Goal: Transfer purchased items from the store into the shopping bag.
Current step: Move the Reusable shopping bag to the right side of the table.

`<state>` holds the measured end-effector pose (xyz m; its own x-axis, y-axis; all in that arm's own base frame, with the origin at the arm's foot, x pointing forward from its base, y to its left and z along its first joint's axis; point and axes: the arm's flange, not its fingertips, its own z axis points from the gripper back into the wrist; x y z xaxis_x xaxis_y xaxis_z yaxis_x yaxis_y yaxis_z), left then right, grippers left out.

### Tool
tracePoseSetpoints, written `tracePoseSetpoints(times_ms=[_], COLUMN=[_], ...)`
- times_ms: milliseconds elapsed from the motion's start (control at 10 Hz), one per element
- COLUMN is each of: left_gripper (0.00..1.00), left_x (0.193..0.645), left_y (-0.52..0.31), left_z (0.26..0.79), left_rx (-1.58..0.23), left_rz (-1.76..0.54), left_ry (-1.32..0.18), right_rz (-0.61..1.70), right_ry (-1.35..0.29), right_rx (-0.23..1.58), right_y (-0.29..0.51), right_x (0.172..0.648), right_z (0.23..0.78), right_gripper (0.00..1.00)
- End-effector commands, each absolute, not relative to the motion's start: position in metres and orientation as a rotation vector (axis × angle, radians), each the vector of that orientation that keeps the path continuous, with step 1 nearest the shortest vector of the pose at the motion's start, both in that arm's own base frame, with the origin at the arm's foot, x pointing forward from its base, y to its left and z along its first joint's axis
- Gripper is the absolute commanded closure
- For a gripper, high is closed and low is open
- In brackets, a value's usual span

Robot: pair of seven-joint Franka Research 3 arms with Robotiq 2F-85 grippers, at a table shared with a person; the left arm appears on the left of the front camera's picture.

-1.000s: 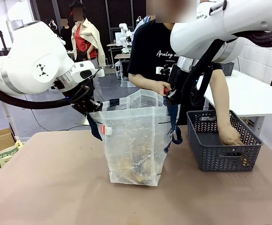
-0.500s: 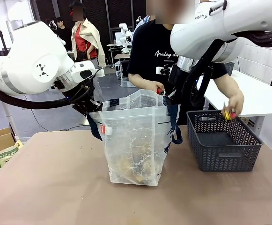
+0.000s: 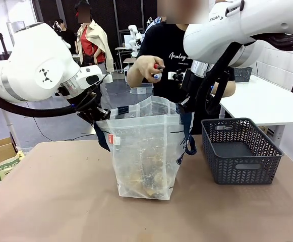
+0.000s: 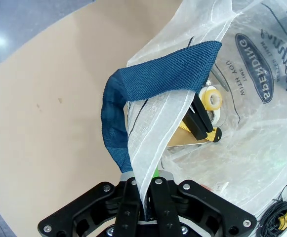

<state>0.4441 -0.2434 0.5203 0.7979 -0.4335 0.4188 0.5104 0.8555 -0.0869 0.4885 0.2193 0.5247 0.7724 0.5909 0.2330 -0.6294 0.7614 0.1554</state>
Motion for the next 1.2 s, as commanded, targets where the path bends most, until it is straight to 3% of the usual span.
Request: tracePoseSetpoints(times_ms=[0, 1100], left_gripper=[1.00, 1.00], left_x=[0.4441, 0.4441], left_y=[-0.2411, -0.2411], left_z=[0.5229, 0.5229], left_rx=[-0.199, -0.199], left_rz=[-0.507, -0.507], left_ry=[-0.406, -0.406], right_rz=[0.664, 0.664], right_ry=[-0.176, -0.176], right_rx=[0.231, 0.231], right_y=[0.2181, 0.2181], right_x=[0.4890, 0.4890], right_z=[0.5246, 0.5246], right_gripper=[1.00, 1.00])
